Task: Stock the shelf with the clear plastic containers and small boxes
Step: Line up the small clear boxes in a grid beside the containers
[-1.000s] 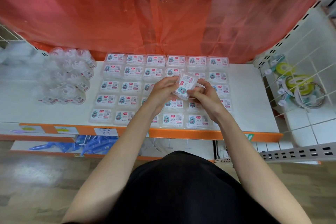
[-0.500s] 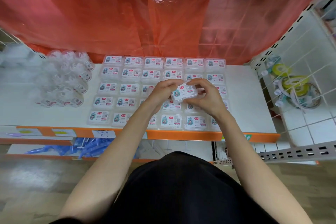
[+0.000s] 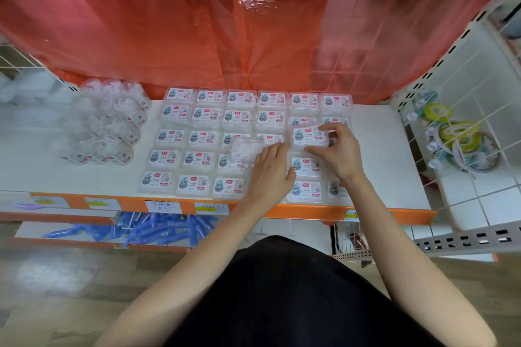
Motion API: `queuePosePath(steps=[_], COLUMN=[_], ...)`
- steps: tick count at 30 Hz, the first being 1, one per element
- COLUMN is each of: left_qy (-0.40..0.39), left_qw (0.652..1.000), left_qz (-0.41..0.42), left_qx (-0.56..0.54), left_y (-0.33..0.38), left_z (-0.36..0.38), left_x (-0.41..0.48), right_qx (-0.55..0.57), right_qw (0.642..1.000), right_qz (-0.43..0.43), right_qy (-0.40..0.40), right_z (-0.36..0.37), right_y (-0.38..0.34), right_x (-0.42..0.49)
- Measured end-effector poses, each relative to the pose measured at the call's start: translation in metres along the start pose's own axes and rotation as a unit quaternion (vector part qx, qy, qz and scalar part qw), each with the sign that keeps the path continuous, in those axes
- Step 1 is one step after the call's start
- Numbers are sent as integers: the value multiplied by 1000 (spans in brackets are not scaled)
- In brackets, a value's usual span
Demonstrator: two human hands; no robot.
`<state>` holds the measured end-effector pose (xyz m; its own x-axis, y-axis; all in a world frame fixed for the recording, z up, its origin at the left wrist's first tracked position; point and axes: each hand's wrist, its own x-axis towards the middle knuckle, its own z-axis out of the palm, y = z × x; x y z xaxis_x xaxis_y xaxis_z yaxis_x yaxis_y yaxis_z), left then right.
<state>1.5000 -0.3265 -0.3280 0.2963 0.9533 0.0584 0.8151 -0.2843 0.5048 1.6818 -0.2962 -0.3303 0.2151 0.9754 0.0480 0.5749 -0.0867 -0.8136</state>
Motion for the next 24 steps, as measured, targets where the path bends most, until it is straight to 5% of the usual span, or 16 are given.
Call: queuePosePath(steps=[5,24], left_qy=[-35,-65], left_qw=[996,997], left_qz=[39,-5], left_qx=[71,33], left_y=[1,-2], left_z=[6,16], left_x=[2,-4], right_qx=[-2,-135], right_qw=[999,990], right_qz=[28,25], right_qy=[28,13], right_z=[5,25], right_y=[3,-14], right_x=[8,32])
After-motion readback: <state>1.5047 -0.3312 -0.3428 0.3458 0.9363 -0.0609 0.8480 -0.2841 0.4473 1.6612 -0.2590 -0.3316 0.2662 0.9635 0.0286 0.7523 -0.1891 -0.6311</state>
